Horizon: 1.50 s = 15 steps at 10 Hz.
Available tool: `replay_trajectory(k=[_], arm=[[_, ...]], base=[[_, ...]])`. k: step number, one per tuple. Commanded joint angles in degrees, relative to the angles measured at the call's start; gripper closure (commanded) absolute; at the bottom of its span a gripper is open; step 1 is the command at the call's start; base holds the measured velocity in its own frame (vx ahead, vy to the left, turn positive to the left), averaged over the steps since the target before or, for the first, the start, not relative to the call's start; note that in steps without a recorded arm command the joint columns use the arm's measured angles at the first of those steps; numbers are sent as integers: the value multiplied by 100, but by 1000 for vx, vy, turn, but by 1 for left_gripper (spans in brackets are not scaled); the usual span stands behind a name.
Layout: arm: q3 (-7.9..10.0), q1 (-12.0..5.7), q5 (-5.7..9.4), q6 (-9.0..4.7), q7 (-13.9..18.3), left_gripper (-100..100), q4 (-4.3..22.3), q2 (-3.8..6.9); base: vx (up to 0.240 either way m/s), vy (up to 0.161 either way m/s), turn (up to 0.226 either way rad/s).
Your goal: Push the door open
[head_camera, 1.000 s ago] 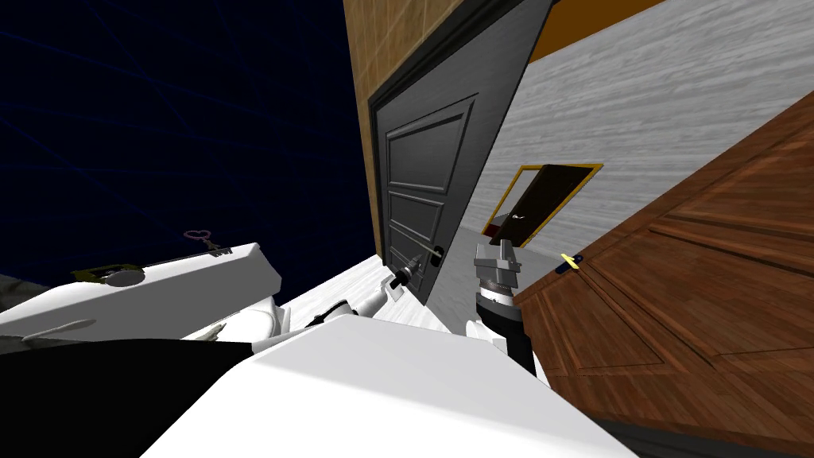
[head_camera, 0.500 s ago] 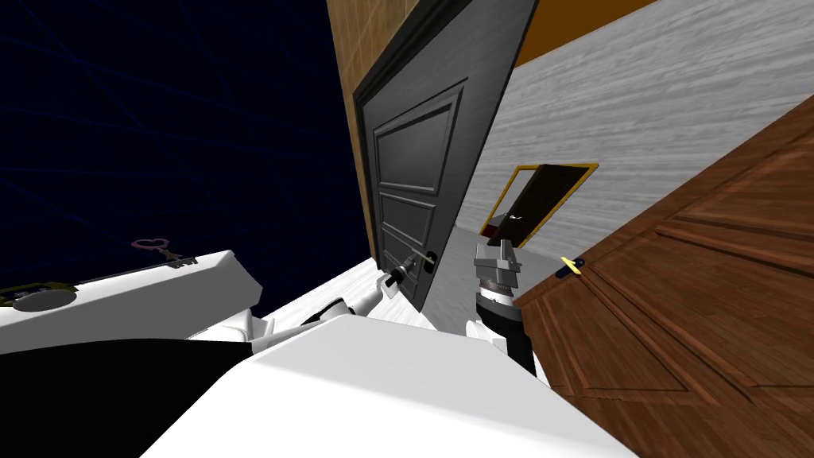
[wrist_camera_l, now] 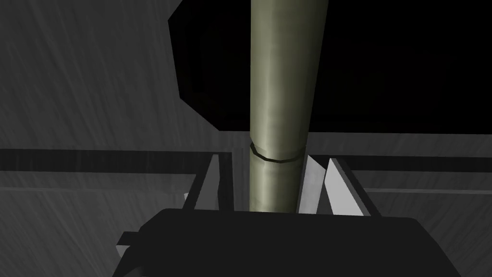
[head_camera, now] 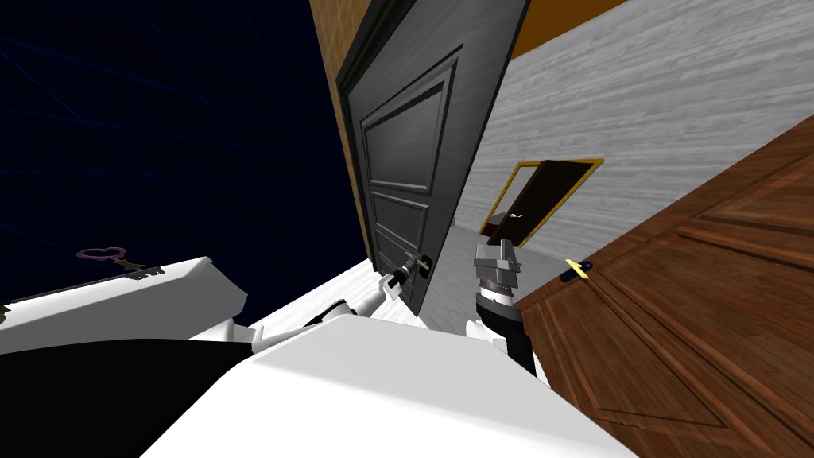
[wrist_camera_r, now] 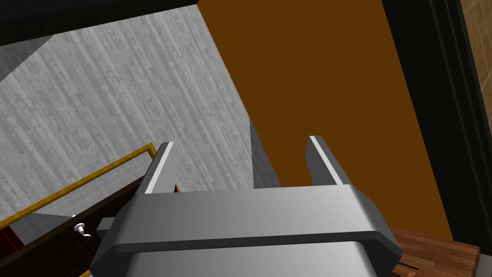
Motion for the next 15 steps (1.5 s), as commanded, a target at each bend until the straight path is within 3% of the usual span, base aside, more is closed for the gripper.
replay_trajectory(k=[1,5,10,15], arm=[[1,5,0,7,0,100,9,8],[1,5,0,7,0,100,9,8],[320,3,77,25,-133,100,24,262],[528,7,126,35,-222,100,36,363]], base=[[-28,18,-13],[-4,4,-3],[110,-176,54],[103,-140,38]])
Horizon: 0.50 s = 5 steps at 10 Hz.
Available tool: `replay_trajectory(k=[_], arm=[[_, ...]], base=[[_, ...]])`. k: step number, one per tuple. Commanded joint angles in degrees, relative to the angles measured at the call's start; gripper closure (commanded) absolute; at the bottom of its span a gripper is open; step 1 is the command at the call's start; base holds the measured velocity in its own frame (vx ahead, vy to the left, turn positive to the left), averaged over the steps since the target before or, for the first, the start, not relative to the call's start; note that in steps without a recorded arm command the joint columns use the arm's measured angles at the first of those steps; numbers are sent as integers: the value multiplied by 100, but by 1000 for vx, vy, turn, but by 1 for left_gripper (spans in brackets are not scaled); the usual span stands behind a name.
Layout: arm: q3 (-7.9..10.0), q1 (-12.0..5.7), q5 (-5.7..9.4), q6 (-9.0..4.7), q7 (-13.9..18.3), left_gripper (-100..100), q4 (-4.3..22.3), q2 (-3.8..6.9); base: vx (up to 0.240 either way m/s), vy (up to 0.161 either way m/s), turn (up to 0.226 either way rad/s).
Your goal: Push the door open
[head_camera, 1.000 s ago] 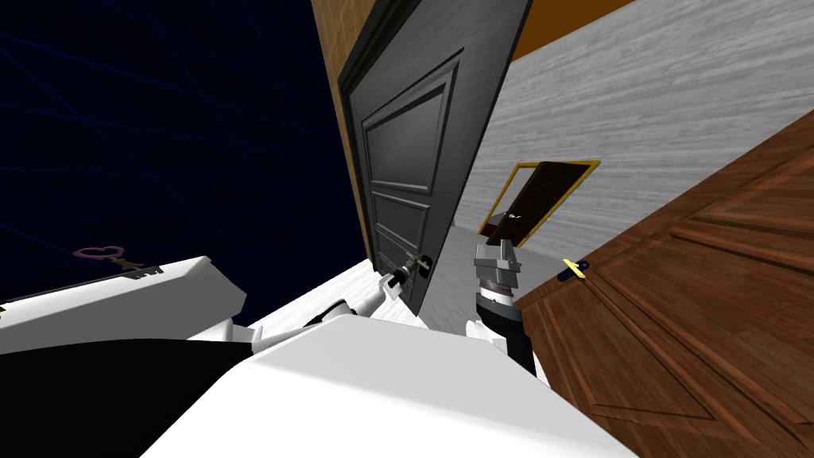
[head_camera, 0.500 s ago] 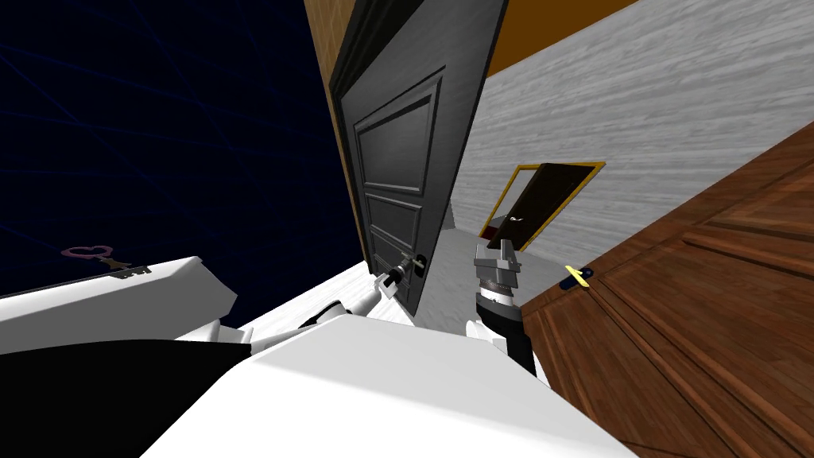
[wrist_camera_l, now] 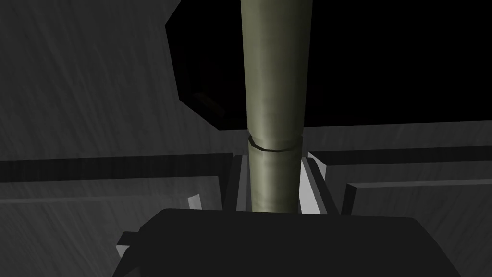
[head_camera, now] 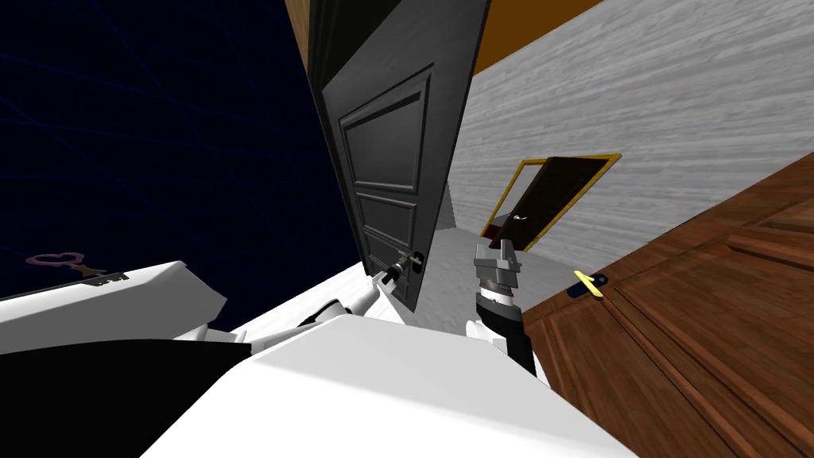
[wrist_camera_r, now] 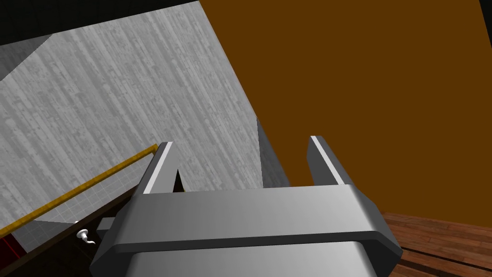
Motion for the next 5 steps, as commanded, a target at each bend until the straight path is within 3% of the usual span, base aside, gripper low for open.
replay_trajectory(k=[1,5], arm=[[193,-66,41,-73,-74,100,145,70],[381,-61,85,-63,-154,100,155,116]], base=[[59,-84,20],[88,-111,67]])
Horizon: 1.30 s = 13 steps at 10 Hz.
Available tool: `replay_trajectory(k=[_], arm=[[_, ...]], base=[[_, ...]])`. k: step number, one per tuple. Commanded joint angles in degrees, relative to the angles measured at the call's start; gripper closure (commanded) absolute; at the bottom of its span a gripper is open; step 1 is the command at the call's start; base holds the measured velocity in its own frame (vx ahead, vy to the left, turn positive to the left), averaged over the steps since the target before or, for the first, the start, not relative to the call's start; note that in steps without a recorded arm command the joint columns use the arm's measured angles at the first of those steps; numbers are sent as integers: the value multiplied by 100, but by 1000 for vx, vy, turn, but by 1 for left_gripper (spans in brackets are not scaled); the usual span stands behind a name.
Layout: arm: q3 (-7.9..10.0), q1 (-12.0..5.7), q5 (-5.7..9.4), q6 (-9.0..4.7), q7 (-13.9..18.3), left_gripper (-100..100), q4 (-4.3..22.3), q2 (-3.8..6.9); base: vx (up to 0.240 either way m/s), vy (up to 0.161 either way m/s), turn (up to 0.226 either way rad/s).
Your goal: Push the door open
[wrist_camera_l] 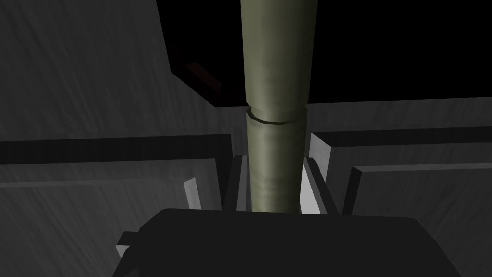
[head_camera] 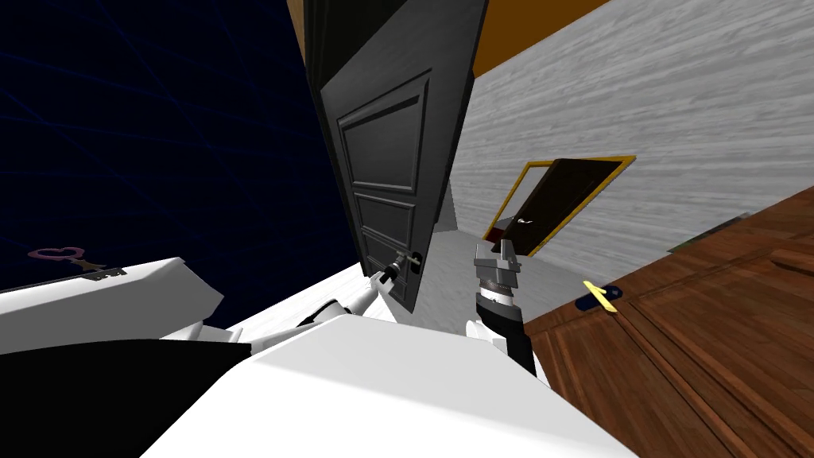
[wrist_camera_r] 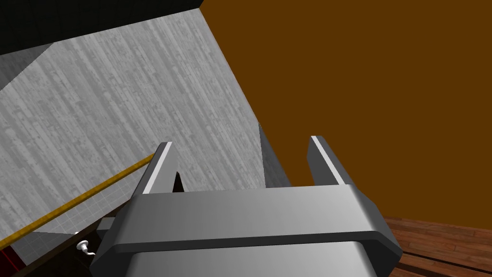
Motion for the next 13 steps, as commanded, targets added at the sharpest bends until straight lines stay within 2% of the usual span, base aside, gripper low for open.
replay_trajectory(k=[1,3,4,5,7,8,13], arm=[[200,-65,49,-52,-58,100,51,97],[248,-64,60,-50,-79,100,53,100],[390,-61,94,-43,-139,100,61,103],[436,-60,105,-40,-159,100,64,101],[436,-60,105,-40,-159,100,64,101],[570,-57,136,-33,-216,100,71,85],[837,-51,200,-20,-330,100,86,10]], base=[[124,-140,78],[94,-130,49],[131,-127,60],[148,-153,95],[57,-81,19],[80,-96,40],[101,-163,80]])
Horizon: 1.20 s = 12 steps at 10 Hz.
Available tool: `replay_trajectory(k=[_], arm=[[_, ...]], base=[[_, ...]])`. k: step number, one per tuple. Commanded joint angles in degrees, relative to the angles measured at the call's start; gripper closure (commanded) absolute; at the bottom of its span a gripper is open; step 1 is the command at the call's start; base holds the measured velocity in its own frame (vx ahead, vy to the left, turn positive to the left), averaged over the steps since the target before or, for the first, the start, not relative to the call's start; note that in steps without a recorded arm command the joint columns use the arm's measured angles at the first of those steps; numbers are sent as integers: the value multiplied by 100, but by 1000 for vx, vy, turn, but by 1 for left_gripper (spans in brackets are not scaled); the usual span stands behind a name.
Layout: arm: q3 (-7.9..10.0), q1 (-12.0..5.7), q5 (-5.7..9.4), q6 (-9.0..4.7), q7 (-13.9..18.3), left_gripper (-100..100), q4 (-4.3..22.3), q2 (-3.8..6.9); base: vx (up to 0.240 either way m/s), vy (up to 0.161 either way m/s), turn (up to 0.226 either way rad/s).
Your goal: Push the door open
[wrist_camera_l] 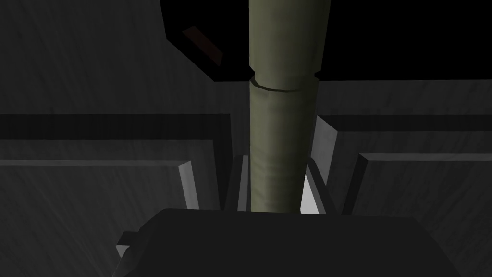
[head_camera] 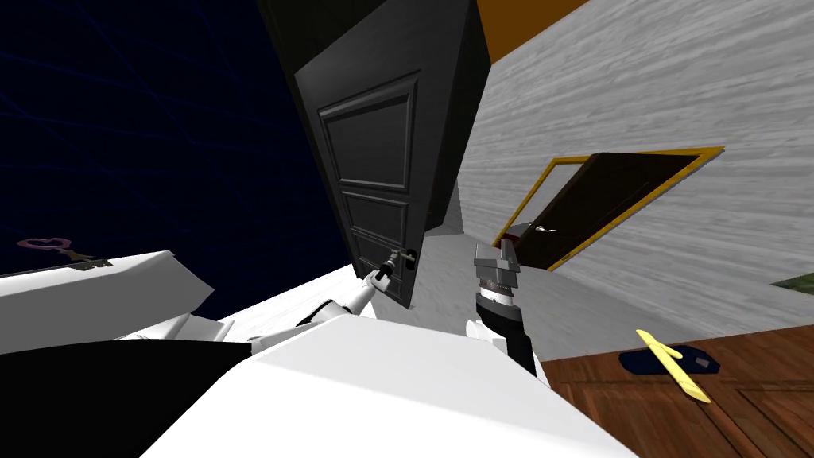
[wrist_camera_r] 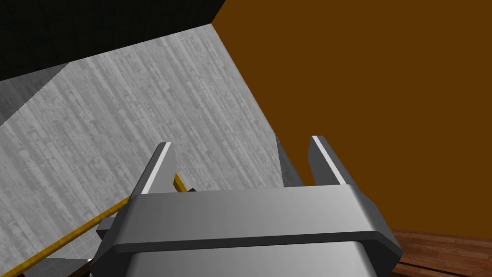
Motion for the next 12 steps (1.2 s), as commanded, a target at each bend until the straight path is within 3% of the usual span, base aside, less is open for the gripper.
replay_trajectory(k=[1,4,6,12], arm=[[108,-12,26,18,-39,100,-40,-28],[248,-9,59,25,-98,100,-33,-110],[376,-25,93,17,-121,100,0,34],[691,-11,181,15,-235,100,25,182]], base=[[103,-170,79],[88,-163,70],[74,-59,56],[167,-113,46]])
